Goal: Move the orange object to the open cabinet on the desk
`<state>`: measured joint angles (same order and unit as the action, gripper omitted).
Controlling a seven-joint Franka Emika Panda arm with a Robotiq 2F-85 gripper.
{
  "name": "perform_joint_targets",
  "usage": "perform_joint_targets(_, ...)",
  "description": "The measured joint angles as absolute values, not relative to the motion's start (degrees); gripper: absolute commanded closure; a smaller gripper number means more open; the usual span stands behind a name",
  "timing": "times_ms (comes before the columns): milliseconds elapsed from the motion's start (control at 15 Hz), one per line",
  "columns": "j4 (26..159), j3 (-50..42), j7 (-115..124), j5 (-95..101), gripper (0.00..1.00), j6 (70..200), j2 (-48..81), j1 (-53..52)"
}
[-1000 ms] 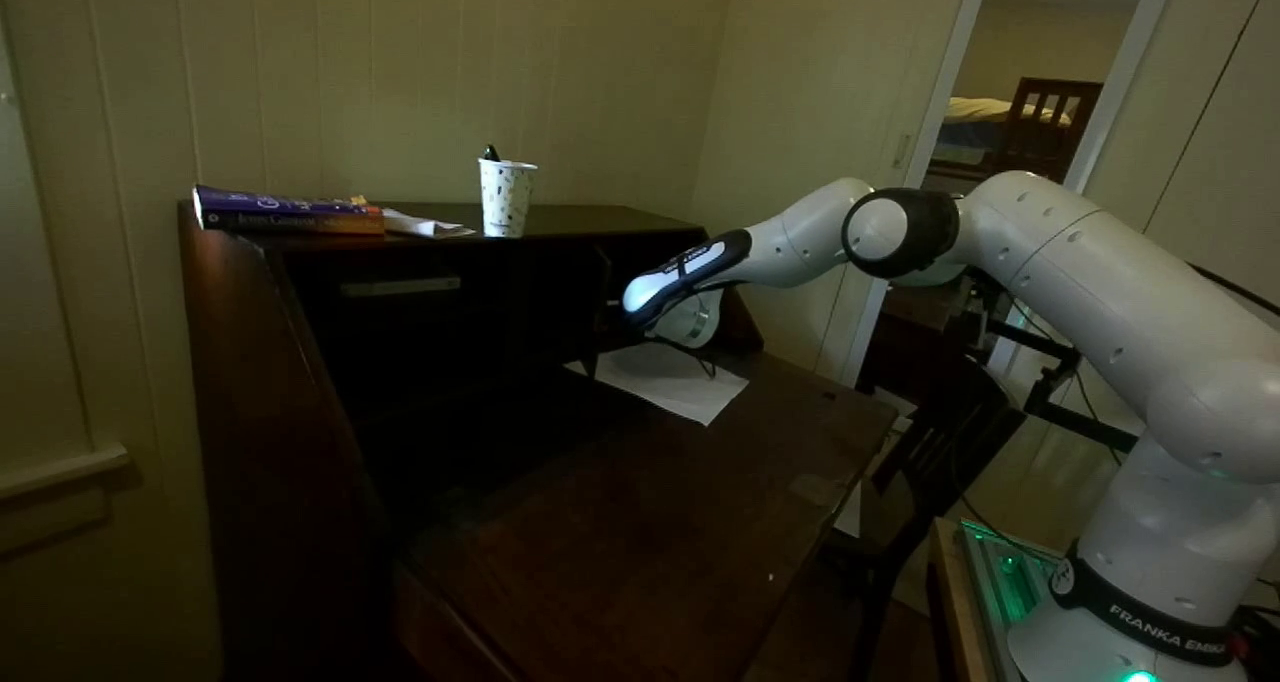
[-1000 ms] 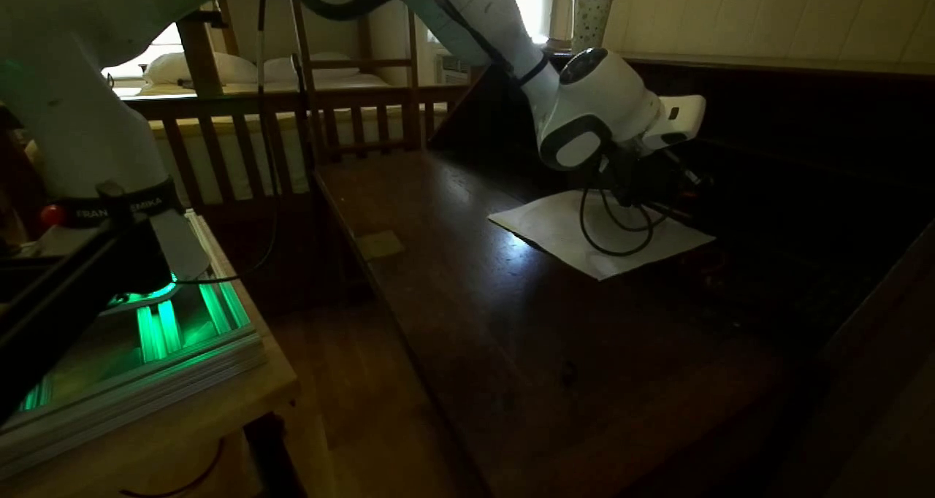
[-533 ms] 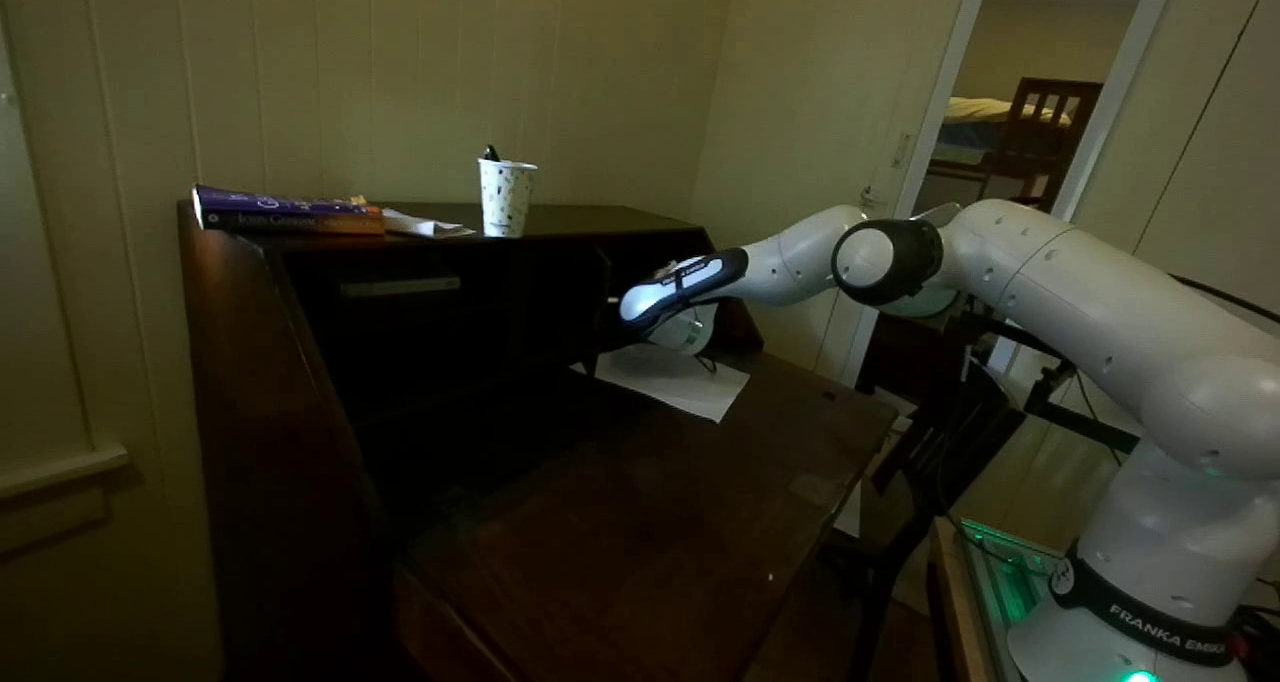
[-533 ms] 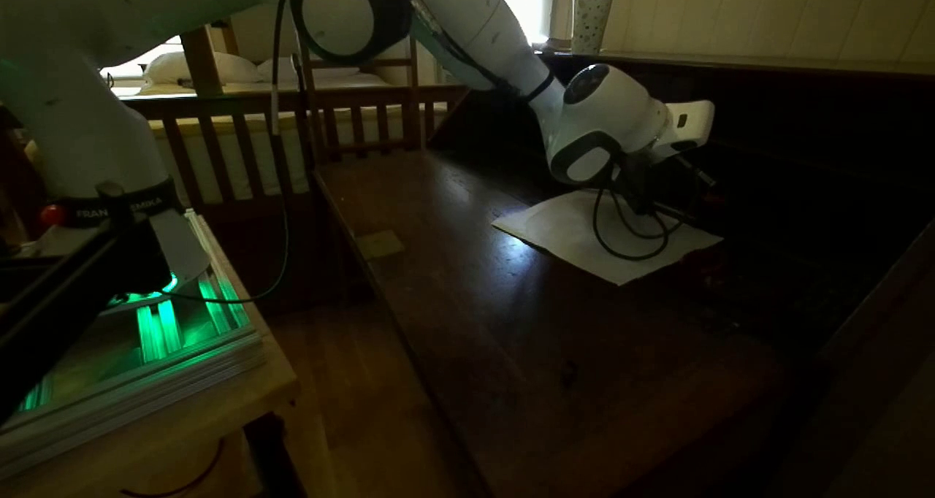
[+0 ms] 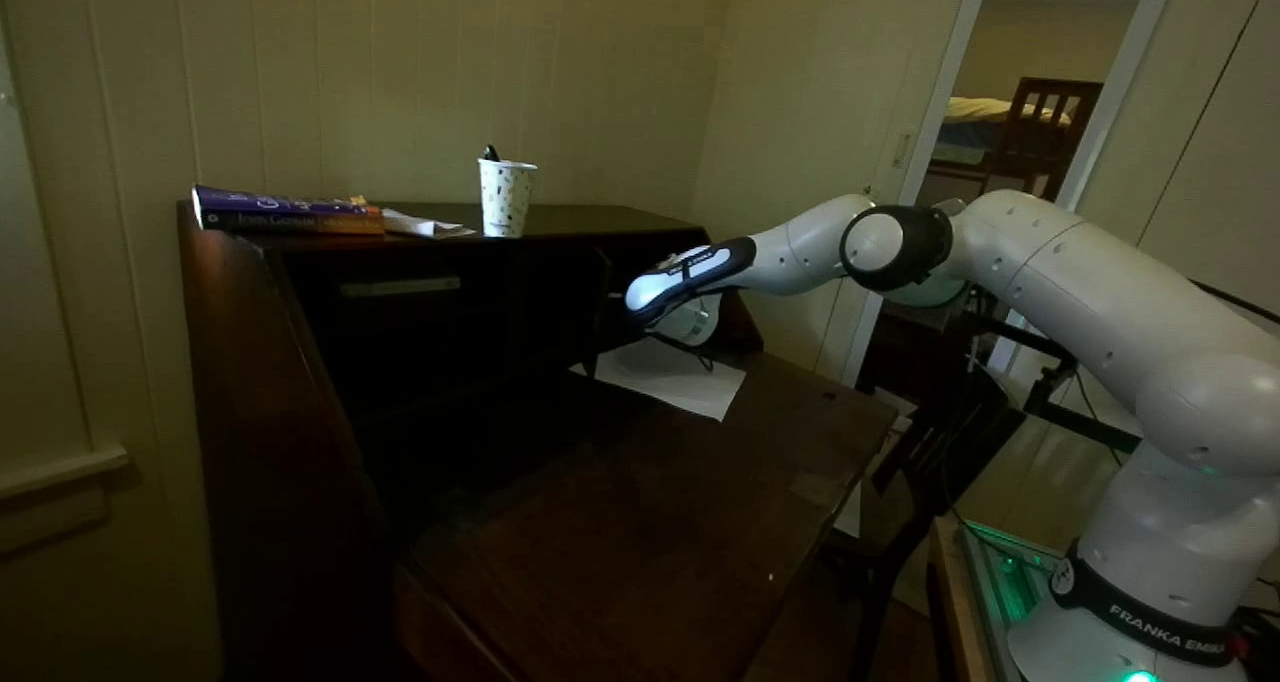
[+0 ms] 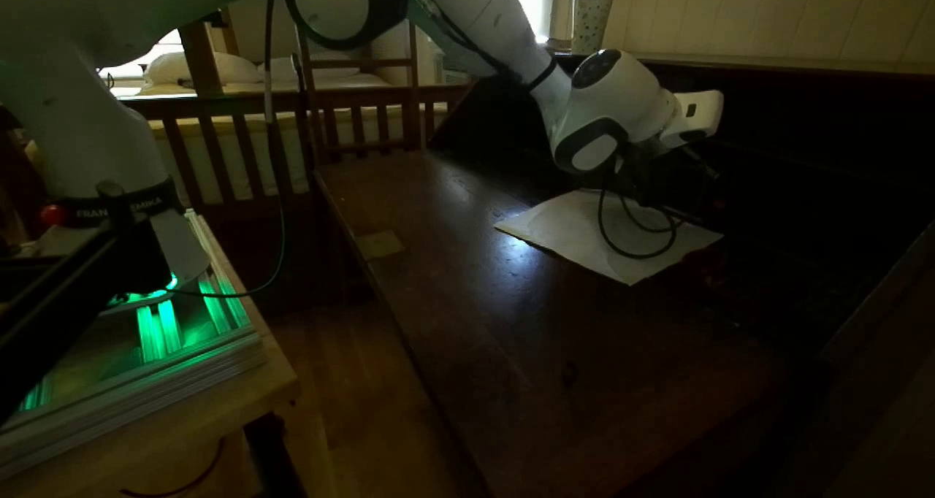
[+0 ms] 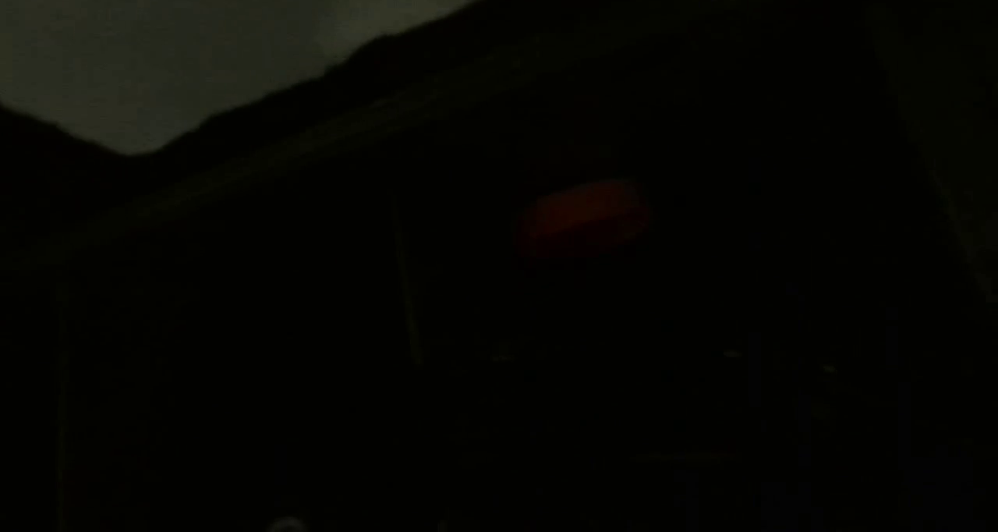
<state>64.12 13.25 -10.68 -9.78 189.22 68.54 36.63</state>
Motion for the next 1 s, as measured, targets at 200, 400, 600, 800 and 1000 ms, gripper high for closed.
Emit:
perform_joint_targets(200,70.6,8.9,-10.5,-9.9,0.4,185.1,61.7,35.9)
perform_joint_targets(400,77.2,5.5,-10.4,-9.9,0.4,180.2,54.4,35.0)
perform_joint_targets(600,82.2,4.2,-10.4,-9.9,0.4,175.2,47.8,34.8)
perform_joint_targets(800,85.7,4.0,-11.0,-9.7,0.4,167.5,41.9,35.1)
perform_joint_targets(1000,88.2,1.7,-12.7,-8.3,0.4,157.1,35.3,34.2)
